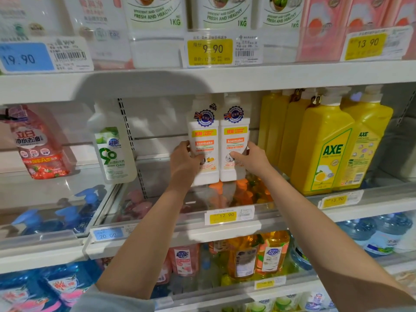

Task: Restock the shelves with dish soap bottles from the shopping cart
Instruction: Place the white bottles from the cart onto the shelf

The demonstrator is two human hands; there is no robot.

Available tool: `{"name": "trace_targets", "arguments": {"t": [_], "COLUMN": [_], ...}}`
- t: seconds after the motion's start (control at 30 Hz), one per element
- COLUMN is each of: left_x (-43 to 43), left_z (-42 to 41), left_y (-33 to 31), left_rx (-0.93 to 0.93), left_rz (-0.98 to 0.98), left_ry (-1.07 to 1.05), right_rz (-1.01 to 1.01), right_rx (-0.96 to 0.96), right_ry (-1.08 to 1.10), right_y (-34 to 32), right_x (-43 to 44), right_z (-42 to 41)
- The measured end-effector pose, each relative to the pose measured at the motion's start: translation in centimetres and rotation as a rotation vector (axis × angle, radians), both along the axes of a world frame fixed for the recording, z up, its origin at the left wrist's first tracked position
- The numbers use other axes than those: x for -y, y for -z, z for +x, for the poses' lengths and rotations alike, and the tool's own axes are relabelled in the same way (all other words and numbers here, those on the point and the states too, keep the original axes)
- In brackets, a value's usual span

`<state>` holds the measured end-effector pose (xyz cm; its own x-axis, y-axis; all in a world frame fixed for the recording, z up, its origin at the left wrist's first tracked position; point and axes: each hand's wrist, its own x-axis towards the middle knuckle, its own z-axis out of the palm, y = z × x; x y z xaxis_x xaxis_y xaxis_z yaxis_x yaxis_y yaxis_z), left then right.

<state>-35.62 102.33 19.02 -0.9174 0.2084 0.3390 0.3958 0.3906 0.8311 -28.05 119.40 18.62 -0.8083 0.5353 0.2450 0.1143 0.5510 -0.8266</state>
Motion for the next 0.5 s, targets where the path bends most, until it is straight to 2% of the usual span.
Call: {"name": "trace_targets", "arguments": {"t": [0.27, 0.5], "left_x": [-0.2, 1.7], "left_z": [-0.8, -0.1], "left_y": [0.2, 1.3], "left_rx": [-0.009, 0.069], "left_rz": [-0.050, -0.113], "left_ry": [-0.005, -0.002], "right_rz": [0.041, 0.052], "right_rx": [0.046, 0.121], "right_ry": [0.063, 0.095], "right_y": [0.3, 1.9], "right_x": [0.5, 0.7], "right_z": [-0.5, 0.4]}}
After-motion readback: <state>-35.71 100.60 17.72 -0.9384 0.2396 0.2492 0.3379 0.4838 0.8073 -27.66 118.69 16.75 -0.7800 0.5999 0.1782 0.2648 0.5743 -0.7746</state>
